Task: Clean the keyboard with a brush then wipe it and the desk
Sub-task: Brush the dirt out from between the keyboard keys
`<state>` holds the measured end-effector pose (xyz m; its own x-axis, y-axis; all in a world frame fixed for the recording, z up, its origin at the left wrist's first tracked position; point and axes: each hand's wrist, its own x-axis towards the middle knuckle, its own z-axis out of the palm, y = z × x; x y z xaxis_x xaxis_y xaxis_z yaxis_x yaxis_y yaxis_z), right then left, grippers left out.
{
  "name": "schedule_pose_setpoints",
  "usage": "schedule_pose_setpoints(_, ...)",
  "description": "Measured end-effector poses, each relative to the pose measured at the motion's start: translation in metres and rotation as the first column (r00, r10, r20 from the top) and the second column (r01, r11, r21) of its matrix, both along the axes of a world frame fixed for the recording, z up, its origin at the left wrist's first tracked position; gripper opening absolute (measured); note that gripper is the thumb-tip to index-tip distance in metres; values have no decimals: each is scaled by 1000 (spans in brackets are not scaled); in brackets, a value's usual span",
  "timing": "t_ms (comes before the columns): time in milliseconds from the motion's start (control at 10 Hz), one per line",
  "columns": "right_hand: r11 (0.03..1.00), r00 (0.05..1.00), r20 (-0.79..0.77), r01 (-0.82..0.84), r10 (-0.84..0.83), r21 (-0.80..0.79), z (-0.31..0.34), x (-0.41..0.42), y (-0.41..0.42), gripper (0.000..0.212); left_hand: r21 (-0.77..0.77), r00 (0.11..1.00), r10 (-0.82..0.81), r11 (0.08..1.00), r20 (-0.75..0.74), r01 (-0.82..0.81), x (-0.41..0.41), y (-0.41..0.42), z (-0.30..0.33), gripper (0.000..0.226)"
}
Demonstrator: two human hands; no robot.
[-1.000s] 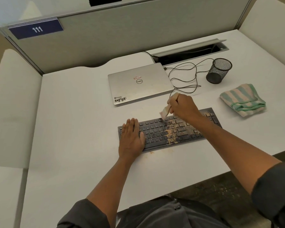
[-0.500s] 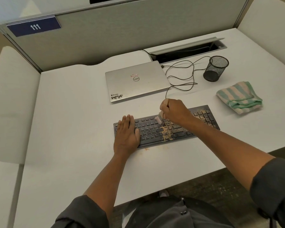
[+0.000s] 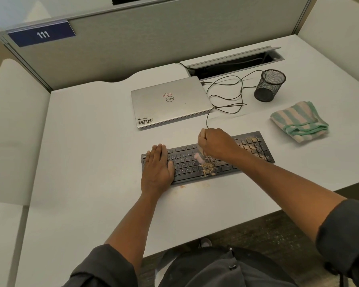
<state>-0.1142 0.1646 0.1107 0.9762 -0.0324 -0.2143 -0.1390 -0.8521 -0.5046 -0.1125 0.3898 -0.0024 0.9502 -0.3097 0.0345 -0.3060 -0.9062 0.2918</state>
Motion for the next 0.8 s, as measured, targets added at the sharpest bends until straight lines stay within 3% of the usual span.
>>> schedule_pose_setpoints(100, 999, 999, 12, -38, 38, -22, 6, 5, 0, 36, 2, 1000, -3, 1000, 4, 3, 0, -1, 1, 74)
schedule_pose_setpoints(200, 984, 993, 10, -122, 122, 130, 10, 6, 3, 27, 1, 1000, 1, 1000, 10, -1, -1, 0, 2, 74)
schedule_pose_setpoints(300, 952, 963, -62, -248, 262, 180, 10, -1, 1, 23, -3, 1000, -1, 1000, 5, 1, -2, 0, 3, 75)
schedule_pose_setpoints(500, 960, 953, -118, -280, 279, 6, 23, 10, -27, 13, -2, 1000, 4, 1000, 12, -4, -1, 0, 2, 75)
schedule_pose_setpoints(600, 948, 956, -93, -257, 278, 188, 22, 8, -21, 17, -1, 1000, -1, 1000, 12, 1, -1, -1, 2, 75)
schedule_pose_setpoints(700, 933, 958, -95, -236, 270, 270, 11, 1, -15, 19, -1, 1000, 0, 1000, 9, 0, -1, -1, 3, 74)
schedule_pose_setpoints(800, 964, 968, -105, -211, 229, 161, 13, 3, -25, 16, 1, 1000, 4, 1000, 2, -4, -1, -1, 3, 74)
